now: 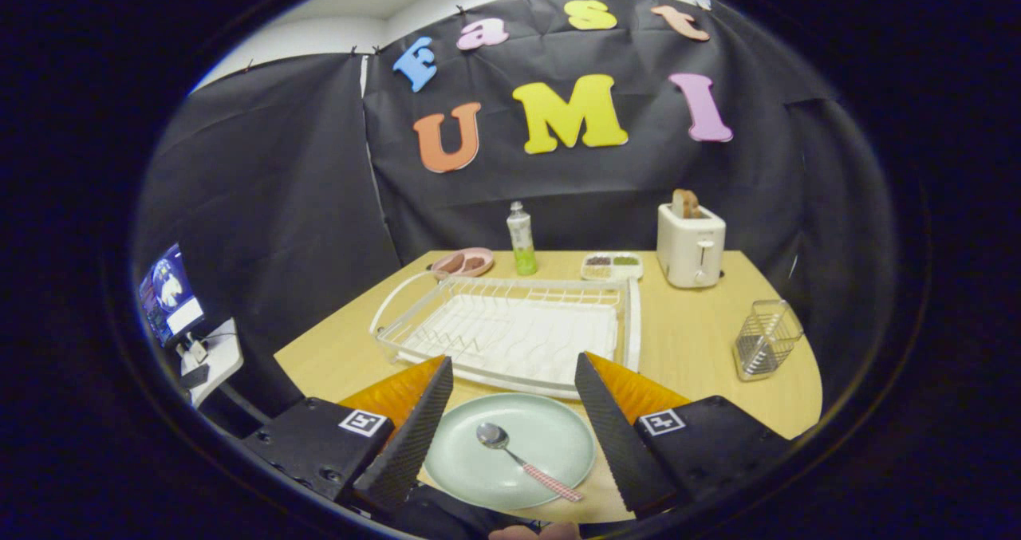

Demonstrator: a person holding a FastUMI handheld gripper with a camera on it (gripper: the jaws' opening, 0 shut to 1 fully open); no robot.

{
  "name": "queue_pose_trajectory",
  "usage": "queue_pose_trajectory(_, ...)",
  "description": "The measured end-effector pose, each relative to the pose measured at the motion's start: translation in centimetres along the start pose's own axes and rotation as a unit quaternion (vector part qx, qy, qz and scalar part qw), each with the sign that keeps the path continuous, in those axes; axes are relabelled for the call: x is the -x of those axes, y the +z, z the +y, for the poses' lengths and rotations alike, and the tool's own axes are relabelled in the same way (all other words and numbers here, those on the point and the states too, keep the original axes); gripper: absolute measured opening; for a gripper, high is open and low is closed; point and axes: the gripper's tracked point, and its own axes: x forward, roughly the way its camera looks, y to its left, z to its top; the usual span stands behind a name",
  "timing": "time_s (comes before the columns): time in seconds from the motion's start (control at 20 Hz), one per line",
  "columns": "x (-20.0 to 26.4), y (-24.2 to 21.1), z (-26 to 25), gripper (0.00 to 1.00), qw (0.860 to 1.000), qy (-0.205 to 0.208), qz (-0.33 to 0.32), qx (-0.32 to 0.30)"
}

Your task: Take the plate from the dish rack, then take the spoon from the basket and place it into the plate.

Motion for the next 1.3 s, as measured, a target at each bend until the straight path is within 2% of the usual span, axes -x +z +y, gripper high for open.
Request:
queue_pose_trajectory(0.2,2.0,2.9,-1.9,1.0,0.993,-0.072,-0.089,0.002)
queue_pose_trajectory(0.45,3.7,4.3,-1.2,1.0,0.981,-0.098,-0.165,-0.004)
queue_pose_trajectory(0.75,3.2,3.0,0.1,1.0,0.978,-0.112,-0.174,0.039)
queue_pose_trajectory(1.3,1.5,2.0,-0.4,1.0,0.978,-0.121,-0.168,0.014)
